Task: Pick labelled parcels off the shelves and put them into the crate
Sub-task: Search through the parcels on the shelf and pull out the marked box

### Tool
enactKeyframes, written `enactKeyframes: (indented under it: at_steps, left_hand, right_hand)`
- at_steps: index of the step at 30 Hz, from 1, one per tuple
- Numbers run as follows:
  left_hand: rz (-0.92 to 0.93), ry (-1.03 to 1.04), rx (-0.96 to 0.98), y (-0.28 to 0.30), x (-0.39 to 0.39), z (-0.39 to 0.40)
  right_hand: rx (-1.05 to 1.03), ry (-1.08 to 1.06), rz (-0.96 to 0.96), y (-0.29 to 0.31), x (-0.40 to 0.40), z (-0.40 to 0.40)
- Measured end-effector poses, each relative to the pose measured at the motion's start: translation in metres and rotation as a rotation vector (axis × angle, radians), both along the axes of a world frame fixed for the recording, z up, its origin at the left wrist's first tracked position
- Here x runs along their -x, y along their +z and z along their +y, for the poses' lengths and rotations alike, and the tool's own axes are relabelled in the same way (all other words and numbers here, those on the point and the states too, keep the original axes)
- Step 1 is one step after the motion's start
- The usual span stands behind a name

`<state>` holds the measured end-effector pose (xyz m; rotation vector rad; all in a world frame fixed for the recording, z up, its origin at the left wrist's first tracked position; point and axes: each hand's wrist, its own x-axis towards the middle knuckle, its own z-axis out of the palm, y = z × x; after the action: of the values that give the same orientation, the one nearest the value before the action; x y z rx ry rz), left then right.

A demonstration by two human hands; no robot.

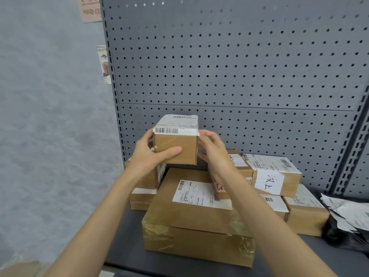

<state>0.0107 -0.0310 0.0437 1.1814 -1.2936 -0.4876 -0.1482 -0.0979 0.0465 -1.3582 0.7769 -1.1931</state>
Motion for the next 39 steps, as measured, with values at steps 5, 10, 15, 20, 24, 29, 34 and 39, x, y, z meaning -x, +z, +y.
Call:
enactKeyframes:
  at_steps: [5,10,15,20,24,29,34,39]
  left_hand:
    - [-0.138,0.107,-0.141,-0.02,-0.021,-0.007]
    - [-0.584,0.286,-0.198,-0.041,-0.016,-0.017]
    - [-1.12,0.474,-0.328,-0.044,-0.014,-0.025]
    - [-1.119,0.509,-0.384,-0.053,-0.014,-0.027]
    - [-0.982,0.436,-0.291,-0.053,-0.005,-0.025]
    - [-0.795,0.179,-0.011,-0.045,0.04,-0.027]
    - [-0.583,-0.156,-0.2,-0.048,0.095,-0.036]
    - [-0.46,-0.169,-0.365,-0.061,0.117,-0.041]
  right_hand:
    - [-0.012,0.088,0.1,-0.008,-0.016,0.001]
    - [-0.109,0.076,0.183,-0.031,-0.019,0.0]
    - [-0.208,0.069,0.23,-0.053,-0.021,-0.005]
    - [-0.278,0.132,0.229,-0.058,-0.02,-0.007]
    - [-0.073,-0.094,0.064,-0.042,-0.009,-0.001]
    - [0.021,-0.26,-0.274,-0.005,0.031,0.007]
    - [0.096,-0.315,-0.162,-0.003,0.058,0.012]
    - [0.037,-0.65,0.413,-0.026,0.095,-0.002]
